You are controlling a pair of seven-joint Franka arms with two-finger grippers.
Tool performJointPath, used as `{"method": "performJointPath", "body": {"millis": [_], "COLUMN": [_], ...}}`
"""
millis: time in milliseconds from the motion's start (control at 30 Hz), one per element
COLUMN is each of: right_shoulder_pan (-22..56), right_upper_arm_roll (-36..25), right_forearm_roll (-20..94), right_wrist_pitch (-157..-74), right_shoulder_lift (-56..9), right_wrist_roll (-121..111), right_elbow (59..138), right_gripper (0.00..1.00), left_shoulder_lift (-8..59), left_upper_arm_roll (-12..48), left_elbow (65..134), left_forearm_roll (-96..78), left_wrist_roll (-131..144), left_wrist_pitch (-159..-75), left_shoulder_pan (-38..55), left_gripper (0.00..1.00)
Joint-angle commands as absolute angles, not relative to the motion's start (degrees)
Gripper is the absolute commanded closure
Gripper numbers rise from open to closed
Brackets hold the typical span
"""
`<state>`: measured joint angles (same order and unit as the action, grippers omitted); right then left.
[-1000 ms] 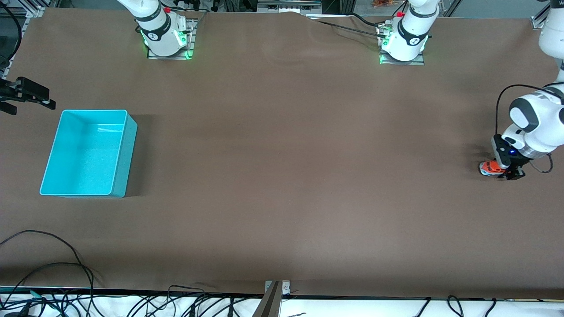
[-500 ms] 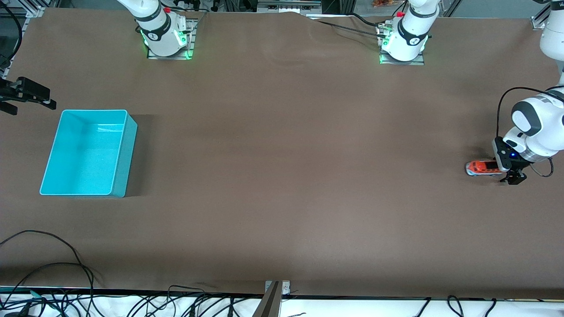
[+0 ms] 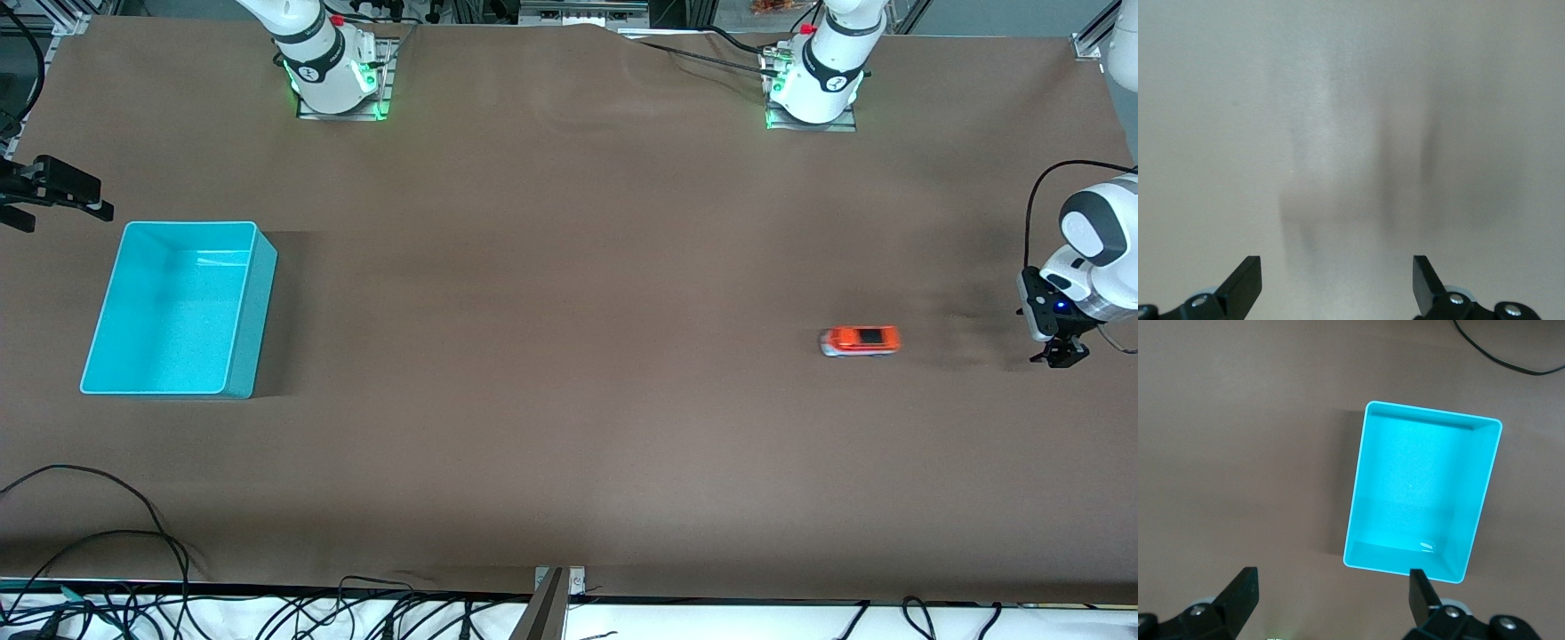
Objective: Wind up bus and store in blue box
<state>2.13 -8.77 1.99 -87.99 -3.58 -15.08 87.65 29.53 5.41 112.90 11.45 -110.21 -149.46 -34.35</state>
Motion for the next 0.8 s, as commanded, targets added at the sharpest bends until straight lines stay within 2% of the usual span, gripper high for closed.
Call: {"method": "performJointPath", "body": {"millis": [0, 267, 533, 767], "right_shoulder_pan": [2.2, 2.2, 2.2, 2.11], "right_upper_arm_roll": [-8.7, -8.7, -8.7, -8.7], "right_forearm_roll": [2.37, 2.46, 2.37, 2.37], "right_wrist_pitch": [-86.92, -86.92, -86.92, -87.01], "right_shoulder_lift": [-3.96, -3.96, -3.96, -3.96], "right_wrist_roll": [-14.59, -14.68, -14.68, -14.68], "right_elbow": [86.48, 86.48, 86.48, 86.48], "right_gripper": [0.0, 0.0, 0.0, 0.0], "left_shoulder_lift": [27.33, 27.95, 27.86, 27.6], "left_upper_arm_roll": [7.73, 10.46, 10.55, 12.92], "left_elbow": [110.4, 98.45, 96.51, 89.66], "left_forearm_roll": [11.69, 9.49, 9.23, 9.23], "left_wrist_roll": [-110.39, -108.11, -99.94, -91.24], "left_wrist_pitch": [-145.38, -129.65, -124.9, -113.22], "left_shoulder_pan": [-34.89, -32.0, -30.23, -28.92], "left_gripper": [0.0, 0.0, 0.0, 0.0]}}
